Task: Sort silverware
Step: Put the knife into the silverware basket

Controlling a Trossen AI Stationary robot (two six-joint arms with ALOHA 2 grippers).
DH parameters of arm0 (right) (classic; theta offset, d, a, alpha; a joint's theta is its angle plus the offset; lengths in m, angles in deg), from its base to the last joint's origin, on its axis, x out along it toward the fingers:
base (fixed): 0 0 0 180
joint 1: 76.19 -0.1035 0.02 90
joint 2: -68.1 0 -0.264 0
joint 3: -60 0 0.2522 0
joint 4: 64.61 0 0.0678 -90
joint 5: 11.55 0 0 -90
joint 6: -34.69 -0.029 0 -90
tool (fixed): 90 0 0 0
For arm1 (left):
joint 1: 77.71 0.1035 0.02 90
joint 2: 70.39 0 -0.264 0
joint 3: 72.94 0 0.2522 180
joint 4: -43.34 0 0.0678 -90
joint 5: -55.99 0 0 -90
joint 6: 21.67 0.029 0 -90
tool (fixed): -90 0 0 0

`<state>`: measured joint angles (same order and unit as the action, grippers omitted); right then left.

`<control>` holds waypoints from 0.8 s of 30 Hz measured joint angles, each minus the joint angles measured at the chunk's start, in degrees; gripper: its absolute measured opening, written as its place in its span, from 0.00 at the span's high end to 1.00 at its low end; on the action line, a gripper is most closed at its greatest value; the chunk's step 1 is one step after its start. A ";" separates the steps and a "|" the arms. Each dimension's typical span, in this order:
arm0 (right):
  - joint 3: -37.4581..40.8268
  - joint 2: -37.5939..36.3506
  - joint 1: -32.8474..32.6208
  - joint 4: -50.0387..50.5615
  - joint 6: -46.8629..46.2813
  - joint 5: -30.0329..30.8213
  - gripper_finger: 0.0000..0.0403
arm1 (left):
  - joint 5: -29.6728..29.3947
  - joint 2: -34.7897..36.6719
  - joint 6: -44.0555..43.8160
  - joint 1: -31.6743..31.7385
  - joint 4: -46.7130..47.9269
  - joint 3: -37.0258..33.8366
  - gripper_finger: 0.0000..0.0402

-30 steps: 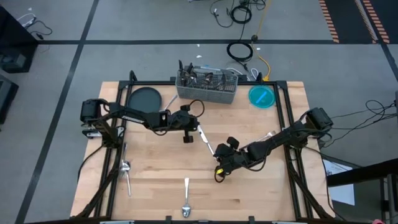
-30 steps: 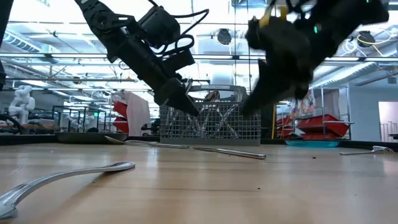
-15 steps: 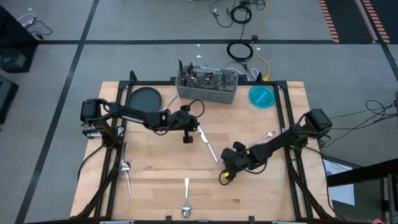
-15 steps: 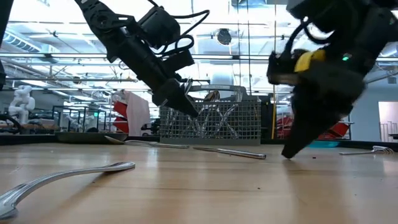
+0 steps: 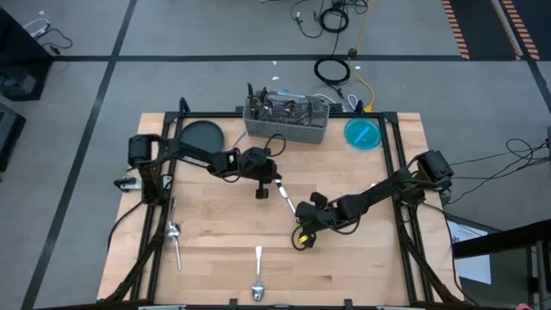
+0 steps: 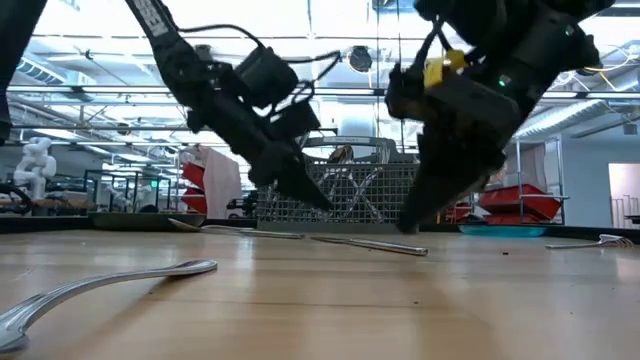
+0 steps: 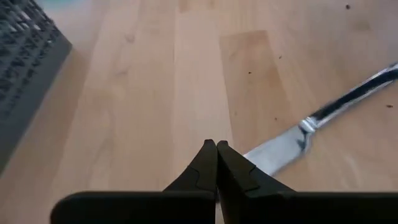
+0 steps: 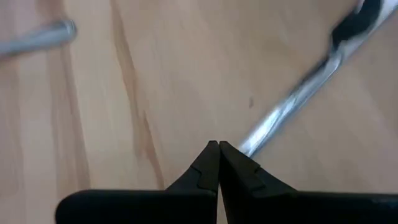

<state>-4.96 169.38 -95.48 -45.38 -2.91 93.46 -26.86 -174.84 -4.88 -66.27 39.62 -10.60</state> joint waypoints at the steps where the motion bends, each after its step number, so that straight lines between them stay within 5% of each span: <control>1: 0.02 0.22 0.16 1.25 -0.87 -0.65 1.00 | 0.14 -1.20 -0.06 0.03 -1.43 0.03 0.99; 17: -0.22 0.27 -1.94 19.14 -13.13 -0.19 1.00 | 11.38 -6.86 -20.77 -4.40 -2.35 0.28 0.99; 24: -0.04 0.12 -1.99 19.53 -15.83 4.05 1.00 | 8.83 -6.72 -23.69 -10.49 -0.28 0.39 0.99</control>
<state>-4.99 169.51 -97.47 -25.85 -18.74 97.52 -18.02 -181.56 -28.57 -76.76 39.34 -10.22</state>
